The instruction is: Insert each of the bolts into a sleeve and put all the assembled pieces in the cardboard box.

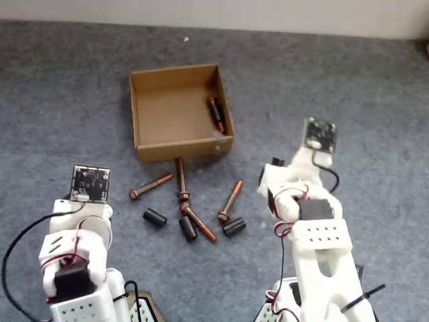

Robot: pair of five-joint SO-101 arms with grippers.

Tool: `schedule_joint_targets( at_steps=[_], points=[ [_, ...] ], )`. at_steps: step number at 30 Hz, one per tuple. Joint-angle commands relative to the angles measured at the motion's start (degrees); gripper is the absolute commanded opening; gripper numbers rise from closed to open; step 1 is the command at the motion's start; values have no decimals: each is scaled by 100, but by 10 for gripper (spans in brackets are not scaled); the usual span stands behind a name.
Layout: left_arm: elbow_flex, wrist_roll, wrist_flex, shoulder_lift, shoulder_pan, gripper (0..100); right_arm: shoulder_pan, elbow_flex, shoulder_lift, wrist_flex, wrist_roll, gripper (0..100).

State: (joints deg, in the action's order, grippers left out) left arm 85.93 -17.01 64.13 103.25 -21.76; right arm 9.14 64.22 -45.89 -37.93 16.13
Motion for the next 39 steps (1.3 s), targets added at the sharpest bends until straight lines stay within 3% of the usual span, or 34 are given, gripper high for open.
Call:
schedule_joint_targets(
  at_steps=[1, 5, 12, 17, 22, 30, 35, 39],
  points=[
    [-1103, -35, 554, -48, 453, 21, -347, 444, -189, 1007, 237, 5],
    [-1719, -18, 826, -514, 1015, 21, -620, 752, -189, 1437, 396, 5],
    [-2686, 9, 862, -3125, 1789, 63, -1042, 778, -189, 1719, 695, 5],
    [-3266, 1178, 862, -4743, 2422, 210, -1051, 787, -189, 1727, 695, 5],
    [-3653, 2127, 835, -5833, 3002, 204, -1051, 787, -189, 1727, 686, 5],
    [-4268, 2180, 818, -6862, 2633, 204, -1051, 787, -189, 1727, 668, 5],
    [-4629, 2242, 818, -7556, 3187, 206, -1051, 787, -189, 1727, 668, 5],
    [-4998, 3516, 818, -8303, 3820, 207, -1051, 787, -189, 1727, 659, 5]
  ],
)
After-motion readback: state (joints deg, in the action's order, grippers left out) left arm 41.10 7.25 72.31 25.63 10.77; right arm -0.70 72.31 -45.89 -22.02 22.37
